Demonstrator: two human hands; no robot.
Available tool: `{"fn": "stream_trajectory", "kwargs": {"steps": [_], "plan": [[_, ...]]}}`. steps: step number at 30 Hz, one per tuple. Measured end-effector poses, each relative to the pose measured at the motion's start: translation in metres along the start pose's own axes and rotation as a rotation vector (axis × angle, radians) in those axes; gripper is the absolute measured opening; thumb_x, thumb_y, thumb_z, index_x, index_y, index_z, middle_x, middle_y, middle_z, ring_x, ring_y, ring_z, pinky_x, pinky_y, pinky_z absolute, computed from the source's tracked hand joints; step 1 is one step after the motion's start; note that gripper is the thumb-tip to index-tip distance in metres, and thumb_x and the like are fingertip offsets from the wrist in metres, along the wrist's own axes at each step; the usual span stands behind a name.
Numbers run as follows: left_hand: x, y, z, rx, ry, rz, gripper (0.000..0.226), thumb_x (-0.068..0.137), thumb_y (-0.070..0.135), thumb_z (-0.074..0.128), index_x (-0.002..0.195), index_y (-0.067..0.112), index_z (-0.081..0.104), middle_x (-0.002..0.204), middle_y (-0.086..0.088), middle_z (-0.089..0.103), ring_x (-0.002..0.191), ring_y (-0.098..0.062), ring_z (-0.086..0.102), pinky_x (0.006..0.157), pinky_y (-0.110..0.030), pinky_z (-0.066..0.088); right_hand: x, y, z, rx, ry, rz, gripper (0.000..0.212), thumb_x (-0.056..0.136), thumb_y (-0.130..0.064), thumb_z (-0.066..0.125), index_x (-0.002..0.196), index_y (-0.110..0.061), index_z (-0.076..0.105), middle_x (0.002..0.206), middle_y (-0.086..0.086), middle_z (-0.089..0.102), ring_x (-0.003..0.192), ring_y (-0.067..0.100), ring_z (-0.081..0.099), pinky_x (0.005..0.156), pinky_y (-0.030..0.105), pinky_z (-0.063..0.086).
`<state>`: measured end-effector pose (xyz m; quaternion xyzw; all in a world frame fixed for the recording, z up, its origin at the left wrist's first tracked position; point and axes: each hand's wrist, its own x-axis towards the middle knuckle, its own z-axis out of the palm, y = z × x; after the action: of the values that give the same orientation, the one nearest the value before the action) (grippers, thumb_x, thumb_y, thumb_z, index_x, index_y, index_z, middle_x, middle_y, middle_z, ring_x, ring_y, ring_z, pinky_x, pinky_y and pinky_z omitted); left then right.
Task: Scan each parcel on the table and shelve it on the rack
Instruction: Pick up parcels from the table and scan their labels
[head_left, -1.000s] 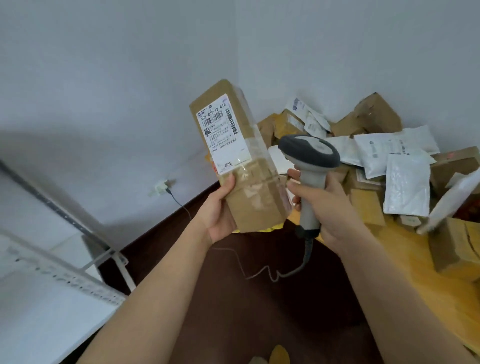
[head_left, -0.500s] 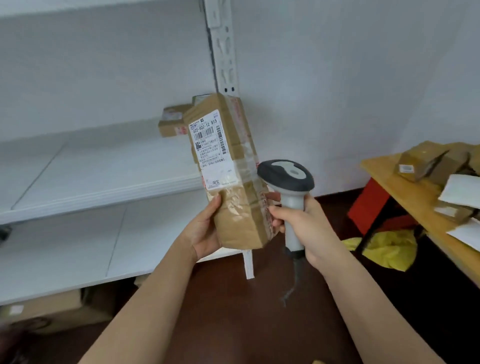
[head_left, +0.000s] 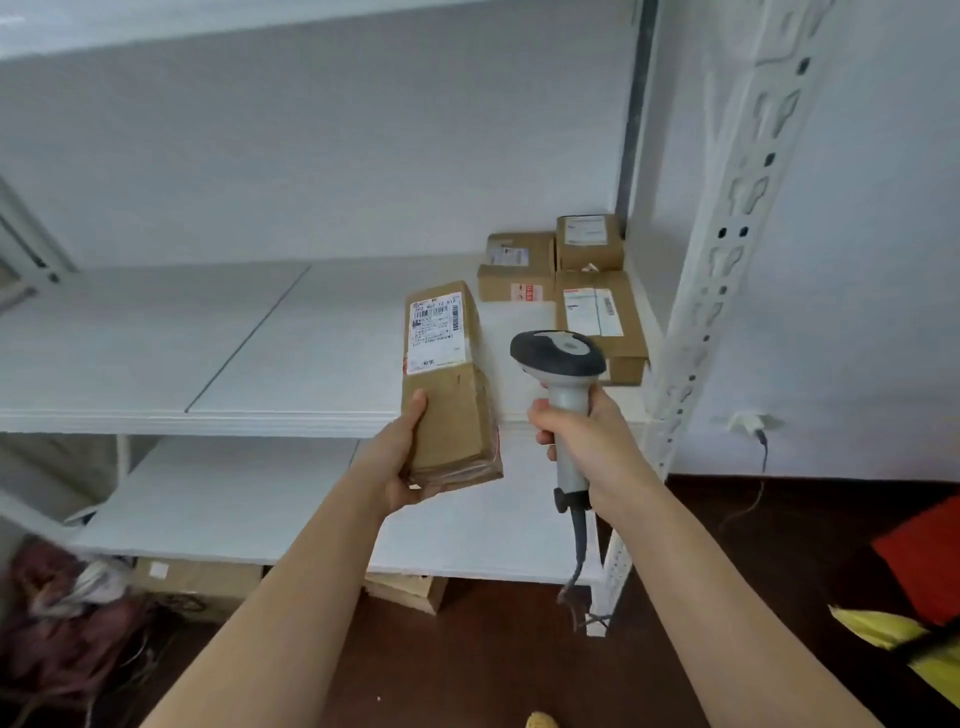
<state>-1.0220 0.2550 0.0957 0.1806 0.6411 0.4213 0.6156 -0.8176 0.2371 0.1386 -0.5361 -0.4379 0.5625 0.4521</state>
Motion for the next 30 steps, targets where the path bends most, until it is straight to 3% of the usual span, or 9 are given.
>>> {"fn": "stream_trajectory", "kwargs": {"steps": [2, 4, 6, 9, 14, 19, 23, 27, 30], "plan": [[0.018, 0.029, -0.002, -0.015, 0.025, 0.048, 0.051, 0.088, 0.065, 0.057, 0.119, 0.024, 0.061, 0.109, -0.004, 0.072, 0.095, -0.025, 0.069, 0.062, -0.034, 0.055, 0.035, -0.010, 0.017, -0.006, -0.017, 0.009, 0.025, 0.089, -0.007, 0.065, 0.108, -0.020, 0.056, 0.090, 0.004, 0.062, 0.067, 0.009, 0.058, 0.063, 0.024, 0.049], [0.044, 0.056, -0.005, 0.064, 0.081, 0.150, 0.057, 0.093, 0.064, 0.049, 0.139, 0.030, 0.048, 0.126, -0.001, 0.064, 0.102, -0.023, 0.065, 0.067, -0.034, 0.055, 0.063, -0.021, 0.032, -0.002, -0.028, 0.013, 0.022, 0.088, -0.006, 0.064, 0.102, -0.021, 0.056, 0.090, 0.005, 0.063, 0.068, 0.011, 0.058, 0.063, 0.025, 0.049], [0.070, 0.079, -0.010, 0.209, 0.194, 0.278, 0.069, 0.093, 0.063, 0.049, 0.152, 0.043, 0.020, 0.149, -0.003, 0.038, 0.109, -0.025, 0.053, 0.078, -0.040, 0.053, 0.090, -0.030, 0.045, -0.005, -0.032, 0.006, 0.022, 0.088, -0.004, 0.064, 0.097, -0.023, 0.056, 0.088, 0.004, 0.062, 0.069, 0.011, 0.058, 0.063, 0.025, 0.048], [0.100, 0.094, -0.009, 0.446, 0.227, 0.313, 0.085, 0.082, 0.065, 0.063, 0.151, 0.050, 0.015, 0.145, -0.002, 0.018, 0.111, -0.028, 0.047, 0.088, -0.045, 0.051, 0.119, -0.038, 0.055, -0.041, 0.002, 0.026, 0.020, 0.087, -0.006, 0.066, 0.094, -0.022, 0.056, 0.084, 0.001, 0.063, 0.068, 0.011, 0.058, 0.065, 0.026, 0.049], [0.155, 0.119, -0.002, 0.516, 0.174, 0.434, 0.081, 0.083, 0.043, 0.075, 0.149, 0.042, 0.028, 0.127, 0.001, 0.022, 0.107, -0.025, 0.046, 0.095, -0.041, 0.051, 0.162, -0.040, 0.072, -0.094, 0.084, 0.069, 0.018, 0.086, -0.010, 0.069, 0.092, -0.023, 0.057, 0.081, 0.000, 0.065, 0.069, 0.011, 0.060, 0.069, 0.029, 0.052], [0.197, 0.155, -0.001, 0.608, 0.115, 0.474, 0.083, 0.085, 0.037, 0.074, 0.153, 0.033, 0.026, 0.133, -0.003, 0.021, 0.105, -0.019, 0.044, 0.107, -0.031, 0.040, 0.191, -0.041, 0.092, -0.124, 0.203, 0.102, 0.018, 0.085, -0.016, 0.071, 0.100, -0.020, 0.062, 0.079, 0.000, 0.067, 0.069, 0.011, 0.062, 0.074, 0.032, 0.055], [0.222, 0.185, -0.001, 0.619, -0.009, 0.481, 0.081, 0.090, 0.022, 0.067, 0.155, 0.034, 0.020, 0.138, -0.002, 0.022, 0.106, -0.017, 0.040, 0.095, -0.029, 0.037, 0.206, -0.053, 0.110, -0.105, 0.277, 0.098, 0.015, 0.088, -0.012, 0.068, 0.102, -0.011, 0.063, 0.074, 0.002, 0.063, 0.062, 0.010, 0.057, 0.058, 0.020, 0.047], [0.239, 0.193, -0.002, 0.495, -0.210, 0.567, 0.080, 0.086, 0.002, 0.063, 0.152, 0.032, 0.026, 0.132, 0.004, 0.046, 0.111, -0.016, 0.051, 0.083, -0.028, 0.041, 0.211, -0.054, 0.123, -0.105, 0.377, 0.113, 0.008, 0.089, -0.018, 0.069, 0.090, -0.016, 0.061, 0.065, -0.002, 0.060, 0.054, 0.007, 0.053, 0.054, 0.017, 0.044], [0.246, 0.192, -0.003, 0.562, -0.069, 0.570, 0.078, 0.087, 0.005, 0.061, 0.153, 0.024, 0.025, 0.141, 0.000, 0.045, 0.118, -0.023, 0.051, 0.089, -0.034, 0.047, 0.203, -0.045, 0.126, -0.101, 0.478, 0.088, 0.012, 0.086, -0.026, 0.073, 0.086, -0.024, 0.061, 0.061, -0.008, 0.064, 0.058, 0.008, 0.060, 0.066, 0.025, 0.052]]}}
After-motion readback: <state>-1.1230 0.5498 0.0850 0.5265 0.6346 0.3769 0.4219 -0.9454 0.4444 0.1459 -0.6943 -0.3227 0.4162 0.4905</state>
